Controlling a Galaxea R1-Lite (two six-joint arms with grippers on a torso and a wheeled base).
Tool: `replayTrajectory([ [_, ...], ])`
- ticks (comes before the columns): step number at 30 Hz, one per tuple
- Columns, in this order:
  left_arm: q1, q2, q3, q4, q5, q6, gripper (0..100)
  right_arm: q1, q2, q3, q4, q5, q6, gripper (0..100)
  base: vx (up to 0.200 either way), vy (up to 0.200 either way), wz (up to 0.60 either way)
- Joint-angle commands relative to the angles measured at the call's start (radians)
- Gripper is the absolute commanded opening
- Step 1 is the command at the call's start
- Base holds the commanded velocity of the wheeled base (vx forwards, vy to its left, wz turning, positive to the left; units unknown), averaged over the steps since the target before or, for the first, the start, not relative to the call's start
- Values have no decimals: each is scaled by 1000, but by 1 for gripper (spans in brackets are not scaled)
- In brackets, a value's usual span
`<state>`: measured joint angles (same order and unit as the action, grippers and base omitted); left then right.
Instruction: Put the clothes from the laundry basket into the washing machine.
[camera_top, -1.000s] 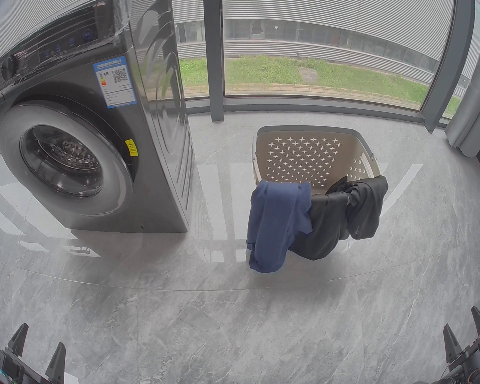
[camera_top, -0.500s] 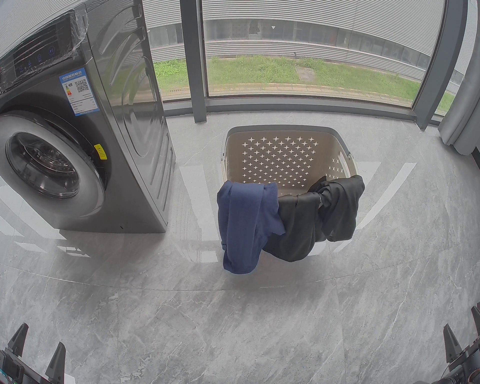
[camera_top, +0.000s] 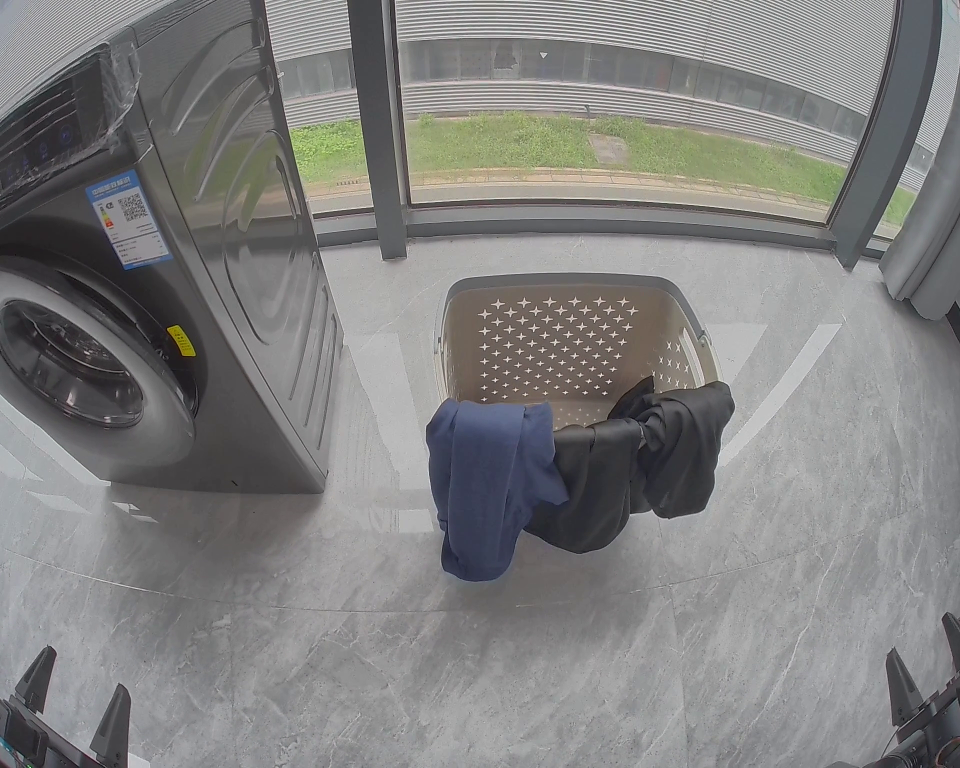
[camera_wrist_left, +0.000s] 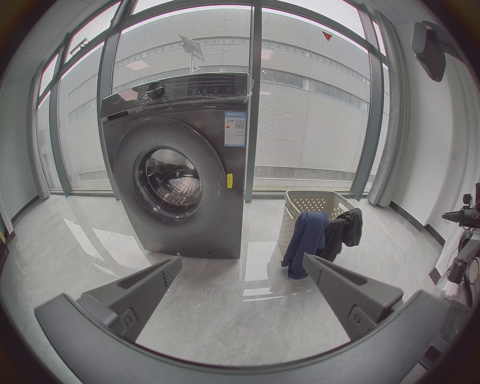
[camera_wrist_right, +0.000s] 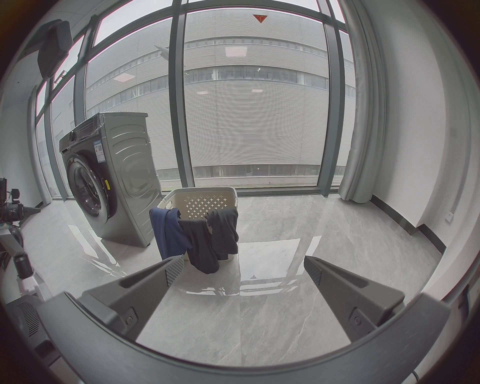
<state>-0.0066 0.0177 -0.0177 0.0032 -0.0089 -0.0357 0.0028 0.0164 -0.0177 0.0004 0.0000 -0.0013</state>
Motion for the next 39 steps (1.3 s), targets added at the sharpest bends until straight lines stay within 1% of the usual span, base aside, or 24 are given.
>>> replayTrajectory([
  [1, 0, -18, 18, 0, 0, -1, 100, 0, -16, 18, 0, 0, 0, 100, 200, 0, 0],
  [7, 0, -18, 16, 0, 1, 0, 100, 0, -16, 18, 0, 0, 1, 100, 0, 0, 0],
  [22, 0, -18, 16, 0, 0, -3, 100, 0, -16, 18, 0, 0, 1, 100, 0, -200, 0],
  [28, 0, -18, 16, 0, 1, -6, 100, 0, -16, 18, 0, 0, 1, 100, 0, 0, 0],
  [39, 0, -18, 16, 0, 1, -7, 100, 0, -16, 18, 0, 0, 1, 100, 200, 0, 0],
])
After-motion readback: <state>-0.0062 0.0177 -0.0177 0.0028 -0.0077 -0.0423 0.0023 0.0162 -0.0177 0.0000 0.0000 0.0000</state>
